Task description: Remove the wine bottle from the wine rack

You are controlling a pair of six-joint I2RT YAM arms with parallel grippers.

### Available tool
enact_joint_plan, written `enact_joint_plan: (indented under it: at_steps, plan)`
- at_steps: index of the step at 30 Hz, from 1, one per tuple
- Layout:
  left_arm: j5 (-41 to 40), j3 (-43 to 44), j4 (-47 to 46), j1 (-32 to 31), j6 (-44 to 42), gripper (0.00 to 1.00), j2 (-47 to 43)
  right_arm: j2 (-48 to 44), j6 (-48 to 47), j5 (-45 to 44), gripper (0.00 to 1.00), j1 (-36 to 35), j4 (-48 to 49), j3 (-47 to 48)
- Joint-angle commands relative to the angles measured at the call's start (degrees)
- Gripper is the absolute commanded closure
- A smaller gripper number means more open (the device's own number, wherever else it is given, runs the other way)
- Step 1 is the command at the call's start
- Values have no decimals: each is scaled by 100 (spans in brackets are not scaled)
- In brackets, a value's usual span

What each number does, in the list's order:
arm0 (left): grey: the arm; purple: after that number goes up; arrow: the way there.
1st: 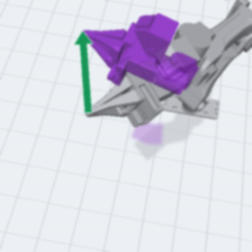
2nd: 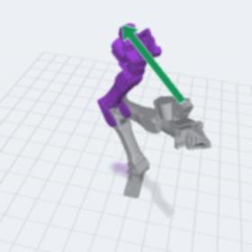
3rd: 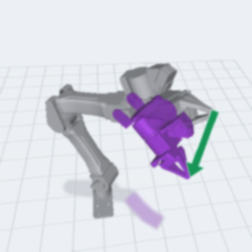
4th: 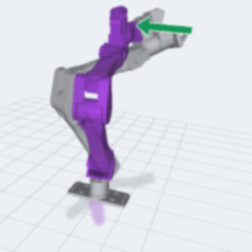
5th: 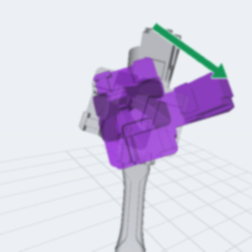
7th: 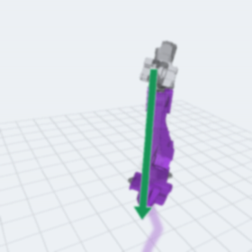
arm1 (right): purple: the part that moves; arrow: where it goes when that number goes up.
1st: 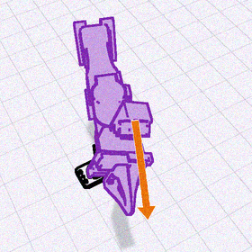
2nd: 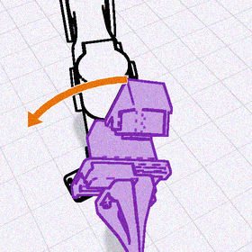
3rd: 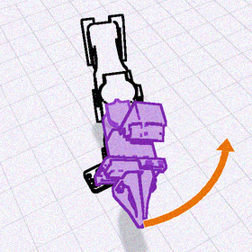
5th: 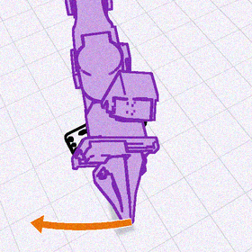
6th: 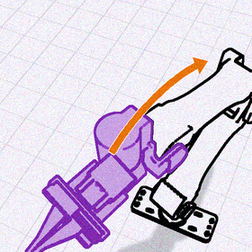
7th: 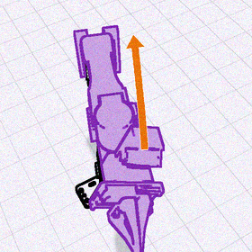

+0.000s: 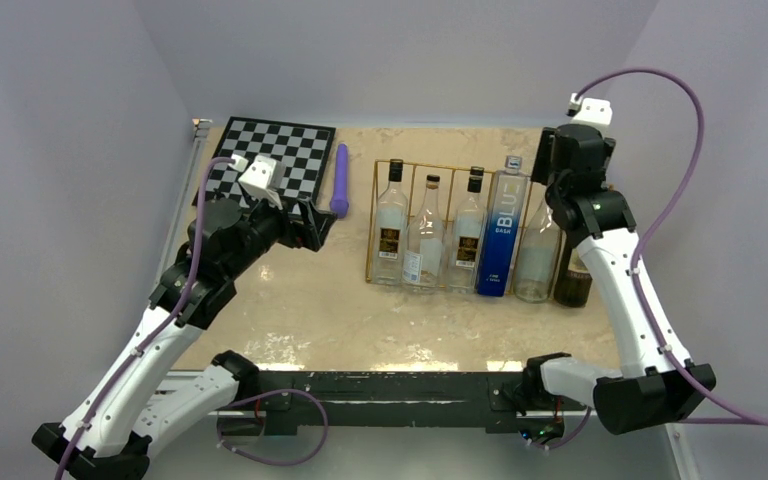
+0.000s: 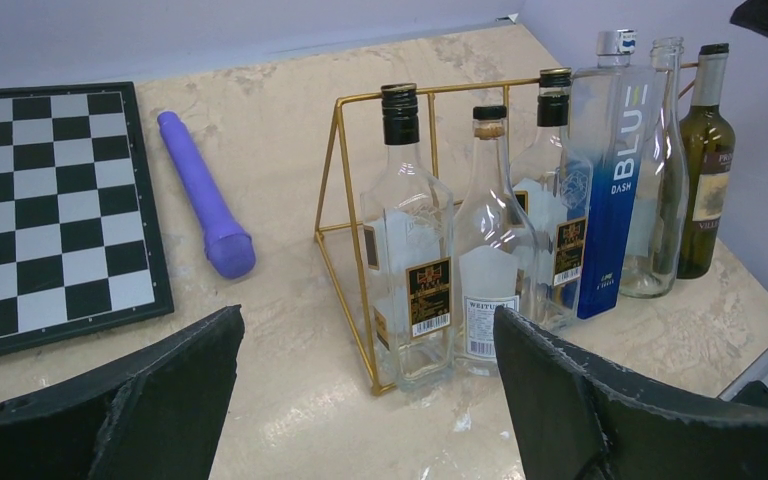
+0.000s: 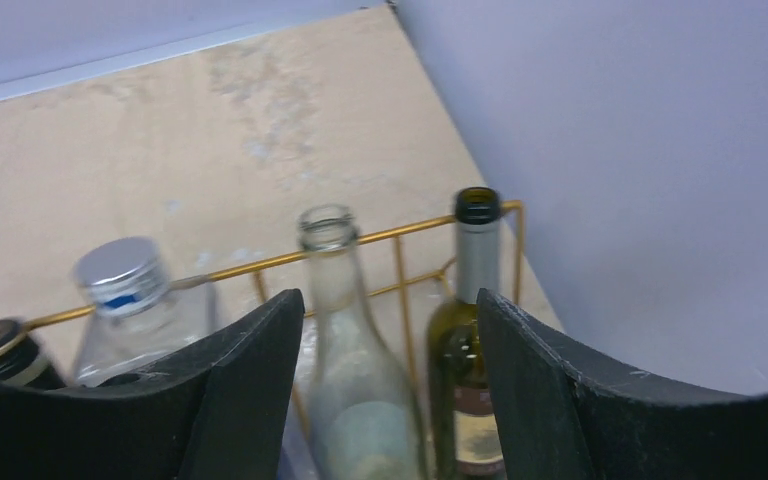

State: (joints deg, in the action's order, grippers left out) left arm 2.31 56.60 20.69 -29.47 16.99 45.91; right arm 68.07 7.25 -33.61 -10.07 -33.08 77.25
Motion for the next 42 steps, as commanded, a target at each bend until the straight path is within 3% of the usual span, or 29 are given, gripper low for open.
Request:
enact_joint_plan:
  at_steps: [1,15,32,42]
  plan:
    - [-1,17,-162,-79,77,2,-24,-76,-141,-276,34,572,-42,110]
    - [19,24,-170,-136,94,2,-132,386,-622,-116,42,1202,1184,-807]
    - [106,42,-187,-190,94,2,-238,1401,-1160,-227,52,1579,1874,-943]
    - [64,32,-179,-190,77,2,-210,1057,-1364,-446,84,1546,1677,-848]
